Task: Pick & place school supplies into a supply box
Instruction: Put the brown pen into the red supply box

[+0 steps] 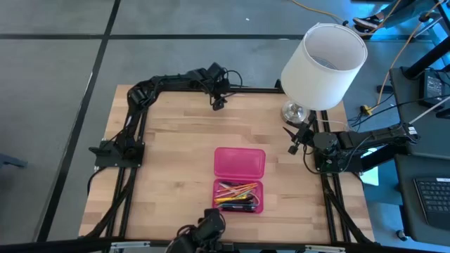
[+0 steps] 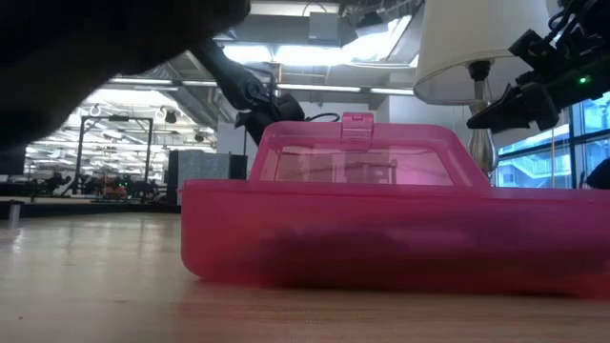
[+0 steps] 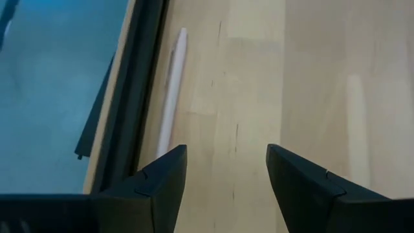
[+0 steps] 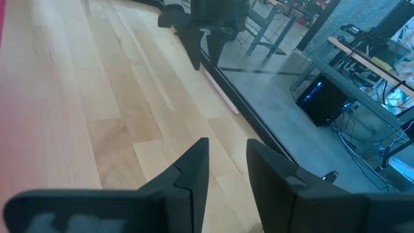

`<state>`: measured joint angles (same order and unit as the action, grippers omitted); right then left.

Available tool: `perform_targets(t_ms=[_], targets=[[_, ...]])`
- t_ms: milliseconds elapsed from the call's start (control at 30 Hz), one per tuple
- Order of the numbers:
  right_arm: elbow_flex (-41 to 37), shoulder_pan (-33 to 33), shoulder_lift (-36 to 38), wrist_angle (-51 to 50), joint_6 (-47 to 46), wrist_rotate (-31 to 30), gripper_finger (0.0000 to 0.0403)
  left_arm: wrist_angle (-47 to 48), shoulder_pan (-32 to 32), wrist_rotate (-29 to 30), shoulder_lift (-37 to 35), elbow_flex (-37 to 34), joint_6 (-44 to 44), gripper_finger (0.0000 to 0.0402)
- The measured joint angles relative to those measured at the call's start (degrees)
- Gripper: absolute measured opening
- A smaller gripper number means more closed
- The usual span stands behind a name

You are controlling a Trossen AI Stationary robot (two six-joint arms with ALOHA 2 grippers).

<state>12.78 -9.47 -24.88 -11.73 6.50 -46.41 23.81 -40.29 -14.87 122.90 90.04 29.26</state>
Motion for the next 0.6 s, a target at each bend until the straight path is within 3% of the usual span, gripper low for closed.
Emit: perform_targets(t_ms=[600], targets=[[0.0,0.7,0.0,-0.1,0.3,-0.1,0.0108,-3.0,-2.8,0.0,0.8,0.0,-0.6,0.0207]])
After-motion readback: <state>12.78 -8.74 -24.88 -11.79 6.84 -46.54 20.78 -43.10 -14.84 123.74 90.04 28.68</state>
